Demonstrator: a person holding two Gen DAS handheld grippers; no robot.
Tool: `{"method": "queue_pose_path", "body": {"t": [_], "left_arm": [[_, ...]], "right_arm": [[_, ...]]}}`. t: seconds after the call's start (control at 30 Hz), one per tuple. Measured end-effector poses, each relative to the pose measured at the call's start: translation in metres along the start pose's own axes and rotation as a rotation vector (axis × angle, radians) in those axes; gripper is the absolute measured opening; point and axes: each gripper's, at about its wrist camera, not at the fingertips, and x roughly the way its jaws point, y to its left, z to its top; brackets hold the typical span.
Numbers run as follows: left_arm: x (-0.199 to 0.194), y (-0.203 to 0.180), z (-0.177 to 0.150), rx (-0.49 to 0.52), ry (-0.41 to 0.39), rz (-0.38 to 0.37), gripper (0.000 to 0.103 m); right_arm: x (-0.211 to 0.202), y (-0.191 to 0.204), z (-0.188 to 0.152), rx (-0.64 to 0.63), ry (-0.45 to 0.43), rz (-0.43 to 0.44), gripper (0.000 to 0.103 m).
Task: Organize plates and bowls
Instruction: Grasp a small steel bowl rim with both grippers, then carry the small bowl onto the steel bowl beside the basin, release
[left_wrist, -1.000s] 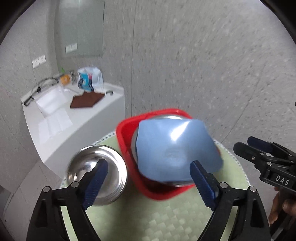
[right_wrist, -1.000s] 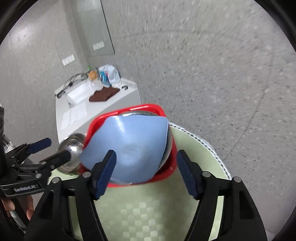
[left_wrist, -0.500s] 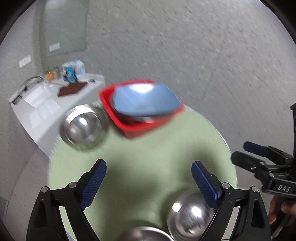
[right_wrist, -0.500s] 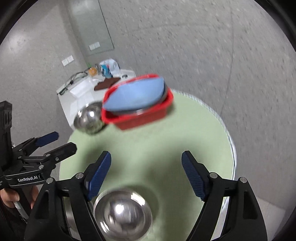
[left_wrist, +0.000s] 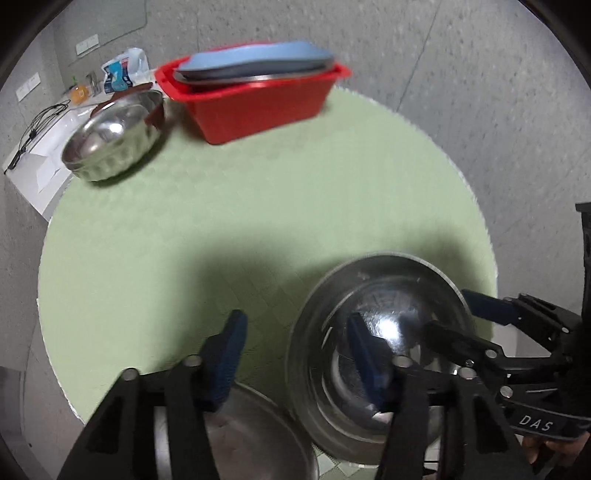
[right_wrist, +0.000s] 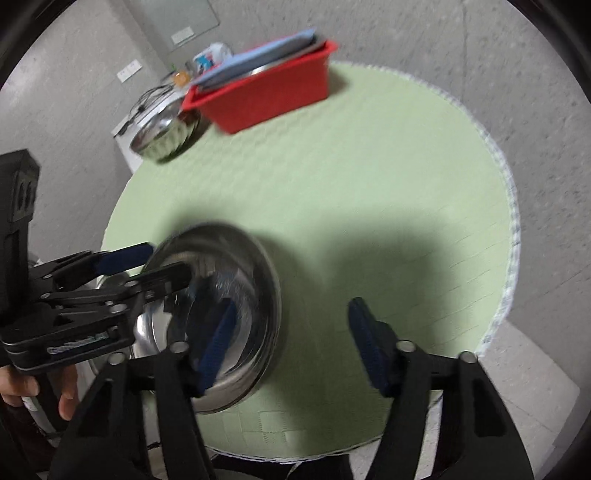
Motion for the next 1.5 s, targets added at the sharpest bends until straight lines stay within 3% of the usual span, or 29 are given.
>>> {"method": "queue_pose_path", "body": {"t": [0.03,0.1,0.27,0.57,0.77,0.97,1.23,1.5], "left_arm": [[0.003,-0.001,0.002,0.004,0.01,0.0,0.035],[0.009,-0.003,0.009,0.004,0.025,-0.008,0.02],[0.01,-0.007,0.03,-0.009,-0.001,-0.036,0.017],[-0.034,0.032,0.062,-0.047,-0.136,-0.103,0.015],[-0.077,0.1,0.1,-0.06,-0.238,-0.11,0.015],[-0.095,0.187,0.151,-0.057,-0.296,-0.078,0.016],[-0.051,0.273,0.188,-0.047,-0.25,-0.044,0.02],[0.006,0.289,0.226,-0.066,-0.178,-0.062,0.021]], "right_arm": [[0.004,-0.001,-0.001,-0.001,0.011,0.011,0.04],[0.009,-0.002,-0.002,0.008,0.031,0.046,0.018],[0.007,-0.006,0.01,0.014,0.006,0.068,0.01],[-0.015,0.02,0.057,-0.041,-0.088,0.058,0.01],[-0.024,0.078,0.11,-0.102,-0.172,0.049,0.01],[0.002,0.143,0.174,-0.117,-0.218,0.053,0.01],[0.078,0.193,0.228,-0.077,-0.186,-0.004,0.01],[0.13,0.203,0.243,-0.073,-0.137,-0.083,0.01]]}}
